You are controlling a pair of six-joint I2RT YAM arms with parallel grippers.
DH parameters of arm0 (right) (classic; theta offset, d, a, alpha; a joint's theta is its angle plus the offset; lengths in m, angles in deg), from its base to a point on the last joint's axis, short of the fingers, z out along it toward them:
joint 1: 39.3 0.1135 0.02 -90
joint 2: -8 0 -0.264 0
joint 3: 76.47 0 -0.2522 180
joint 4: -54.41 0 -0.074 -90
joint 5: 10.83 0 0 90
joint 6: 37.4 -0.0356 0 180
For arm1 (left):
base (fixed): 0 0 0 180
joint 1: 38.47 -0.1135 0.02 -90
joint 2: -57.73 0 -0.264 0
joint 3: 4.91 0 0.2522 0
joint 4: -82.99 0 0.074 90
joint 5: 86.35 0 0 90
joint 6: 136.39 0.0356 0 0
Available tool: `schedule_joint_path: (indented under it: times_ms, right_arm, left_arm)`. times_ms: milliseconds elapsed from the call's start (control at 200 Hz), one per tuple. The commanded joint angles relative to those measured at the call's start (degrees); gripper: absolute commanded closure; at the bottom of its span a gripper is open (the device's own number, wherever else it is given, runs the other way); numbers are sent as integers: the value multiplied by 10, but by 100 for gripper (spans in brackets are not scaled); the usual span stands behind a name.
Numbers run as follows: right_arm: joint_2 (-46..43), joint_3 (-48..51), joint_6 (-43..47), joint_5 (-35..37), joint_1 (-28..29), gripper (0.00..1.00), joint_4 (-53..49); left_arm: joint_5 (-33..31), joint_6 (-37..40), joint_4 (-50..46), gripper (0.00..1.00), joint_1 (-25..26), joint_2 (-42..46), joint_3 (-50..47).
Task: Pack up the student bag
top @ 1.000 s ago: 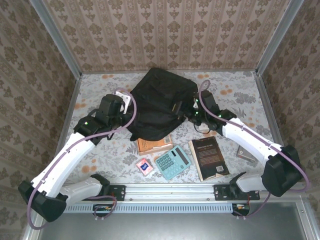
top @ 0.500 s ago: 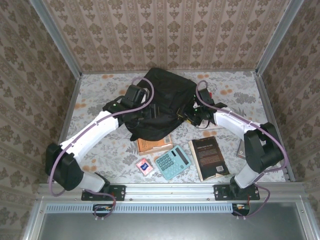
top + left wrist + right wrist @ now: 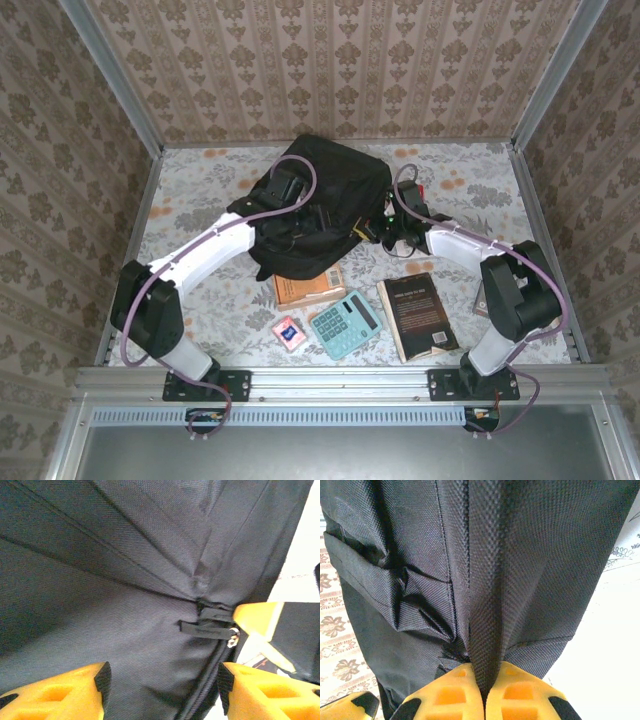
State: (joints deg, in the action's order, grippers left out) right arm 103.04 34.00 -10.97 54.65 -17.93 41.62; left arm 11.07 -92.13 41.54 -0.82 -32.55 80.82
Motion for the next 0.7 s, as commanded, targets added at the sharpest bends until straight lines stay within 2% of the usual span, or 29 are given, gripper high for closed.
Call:
schedule_joint_path:
  times_ms: [0, 245, 695]
  right_arm:
    - [-14, 33, -43, -46, -4, 100, 123]
    - [-20, 89, -95, -70, -8, 100, 250]
    - [-34, 117, -117, -91, -8, 100, 314]
  left_arm:
    - [43, -63, 52, 38, -10, -9, -13]
    - [100, -142, 138, 39, -24, -22, -53]
    - [138, -218, 251, 42, -21, -57, -111]
